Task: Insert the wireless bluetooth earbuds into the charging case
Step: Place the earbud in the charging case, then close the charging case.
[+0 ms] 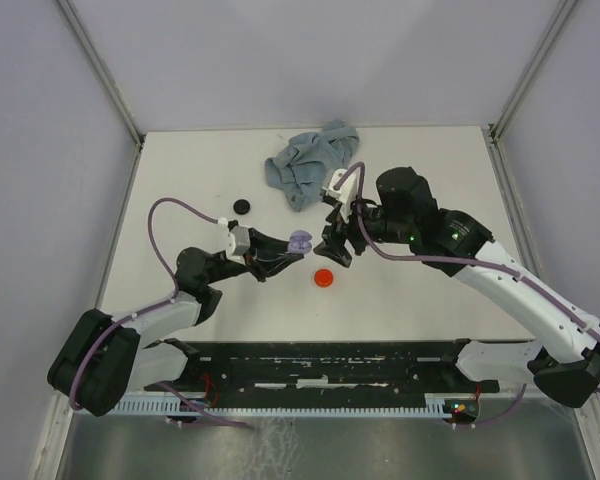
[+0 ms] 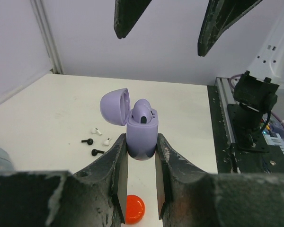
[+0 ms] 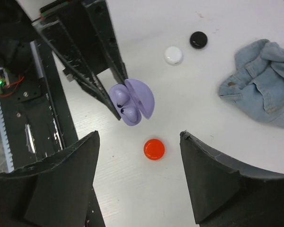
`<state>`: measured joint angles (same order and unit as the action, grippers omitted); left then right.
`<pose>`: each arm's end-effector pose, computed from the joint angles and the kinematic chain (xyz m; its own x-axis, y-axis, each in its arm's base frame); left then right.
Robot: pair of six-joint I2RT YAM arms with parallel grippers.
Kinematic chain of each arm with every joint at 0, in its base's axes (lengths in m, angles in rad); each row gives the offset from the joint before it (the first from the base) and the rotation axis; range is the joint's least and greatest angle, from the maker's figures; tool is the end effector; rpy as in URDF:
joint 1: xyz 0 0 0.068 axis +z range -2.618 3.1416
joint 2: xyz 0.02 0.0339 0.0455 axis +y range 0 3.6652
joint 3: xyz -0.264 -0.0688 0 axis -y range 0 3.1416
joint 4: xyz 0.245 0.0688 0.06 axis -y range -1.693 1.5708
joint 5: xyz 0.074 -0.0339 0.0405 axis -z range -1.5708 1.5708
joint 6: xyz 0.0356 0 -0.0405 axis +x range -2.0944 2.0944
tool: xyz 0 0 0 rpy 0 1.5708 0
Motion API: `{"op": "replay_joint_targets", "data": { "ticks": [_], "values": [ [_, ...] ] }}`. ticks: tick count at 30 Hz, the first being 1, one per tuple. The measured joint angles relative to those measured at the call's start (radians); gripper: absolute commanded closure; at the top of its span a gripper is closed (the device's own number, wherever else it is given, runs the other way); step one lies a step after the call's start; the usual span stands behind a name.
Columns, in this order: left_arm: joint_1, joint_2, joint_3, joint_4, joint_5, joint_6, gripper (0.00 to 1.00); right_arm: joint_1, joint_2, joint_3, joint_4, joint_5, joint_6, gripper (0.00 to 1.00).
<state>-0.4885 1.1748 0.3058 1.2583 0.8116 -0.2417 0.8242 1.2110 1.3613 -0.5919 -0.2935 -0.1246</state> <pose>0.1762 -0.1229 0.2461 0.1062 -0.2430 -0.9642 0.9693 0.2417 0.0459 0.1677 0.1964 0.4104 -0.1786 -0.3682 -0.9124 -0.9095 0.4156 0.0103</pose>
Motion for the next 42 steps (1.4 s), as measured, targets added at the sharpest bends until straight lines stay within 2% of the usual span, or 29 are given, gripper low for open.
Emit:
{"op": "replay_joint_targets", "data": {
  "ticks": [8, 20, 29, 42],
  "values": [
    [-0.006, -0.005, 0.059, -0.082, 0.111, 0.058, 0.97, -0.008, -0.007, -0.036, -0.013, -0.193, -0.156, 0.21],
    [-0.037, -0.011, 0.092, -0.15, 0.16, 0.095, 0.97, -0.008, 0.082, -0.068, 0.03, -0.317, -0.229, 0.24],
    [-0.047, -0.011, 0.092, -0.195, 0.124, 0.069, 0.97, -0.021, 0.097, -0.068, 0.003, -0.328, -0.241, 0.28],
    [-0.046, -0.01, 0.092, -0.322, -0.038, -0.084, 0.97, -0.019, 0.069, -0.095, -0.002, -0.195, -0.172, 0.28]
  ]
}}
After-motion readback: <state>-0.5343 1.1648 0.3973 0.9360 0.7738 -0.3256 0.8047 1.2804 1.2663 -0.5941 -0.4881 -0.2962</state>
